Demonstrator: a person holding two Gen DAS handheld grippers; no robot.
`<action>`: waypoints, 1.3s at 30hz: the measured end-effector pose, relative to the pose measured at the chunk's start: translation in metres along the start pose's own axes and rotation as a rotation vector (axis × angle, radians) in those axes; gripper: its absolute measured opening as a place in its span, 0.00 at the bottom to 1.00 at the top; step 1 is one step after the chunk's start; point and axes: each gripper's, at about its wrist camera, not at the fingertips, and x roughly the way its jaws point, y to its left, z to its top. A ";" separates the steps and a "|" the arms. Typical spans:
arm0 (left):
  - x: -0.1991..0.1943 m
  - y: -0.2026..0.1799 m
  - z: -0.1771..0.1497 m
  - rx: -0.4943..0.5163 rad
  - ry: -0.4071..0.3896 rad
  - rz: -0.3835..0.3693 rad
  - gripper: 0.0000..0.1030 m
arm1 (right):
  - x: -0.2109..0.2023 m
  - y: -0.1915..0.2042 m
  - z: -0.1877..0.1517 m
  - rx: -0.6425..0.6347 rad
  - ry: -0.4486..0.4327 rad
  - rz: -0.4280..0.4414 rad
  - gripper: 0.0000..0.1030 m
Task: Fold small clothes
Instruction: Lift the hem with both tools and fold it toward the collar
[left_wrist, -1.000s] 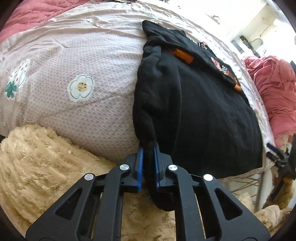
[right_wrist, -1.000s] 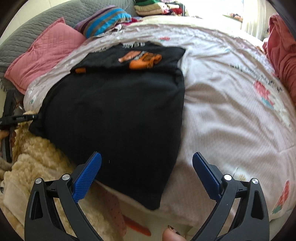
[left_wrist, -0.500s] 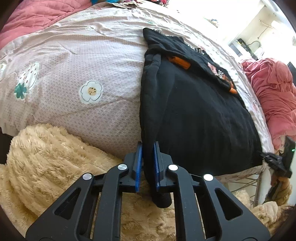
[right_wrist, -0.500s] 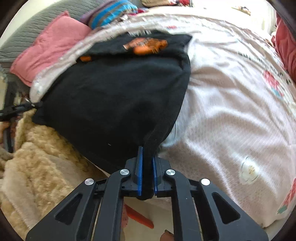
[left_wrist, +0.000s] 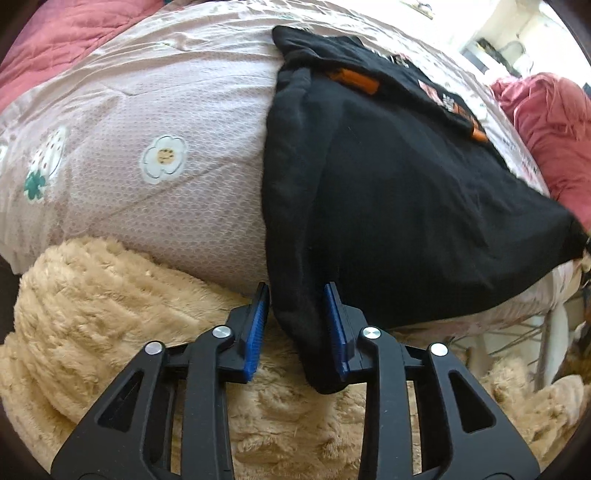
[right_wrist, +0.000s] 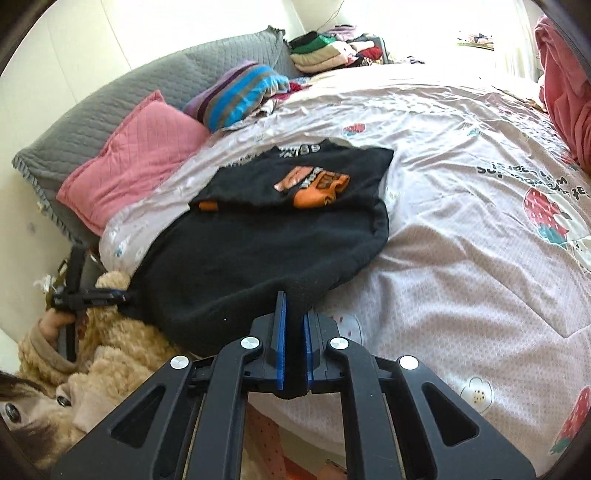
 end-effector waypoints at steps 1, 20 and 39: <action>0.002 -0.001 0.000 0.005 0.005 -0.006 0.06 | 0.000 -0.001 0.002 0.004 -0.010 0.003 0.06; -0.097 0.015 0.056 -0.092 -0.287 -0.188 0.03 | -0.023 -0.012 0.034 0.042 -0.174 -0.018 0.06; -0.123 0.002 0.111 -0.096 -0.400 -0.167 0.03 | -0.023 -0.017 0.078 0.032 -0.267 -0.049 0.06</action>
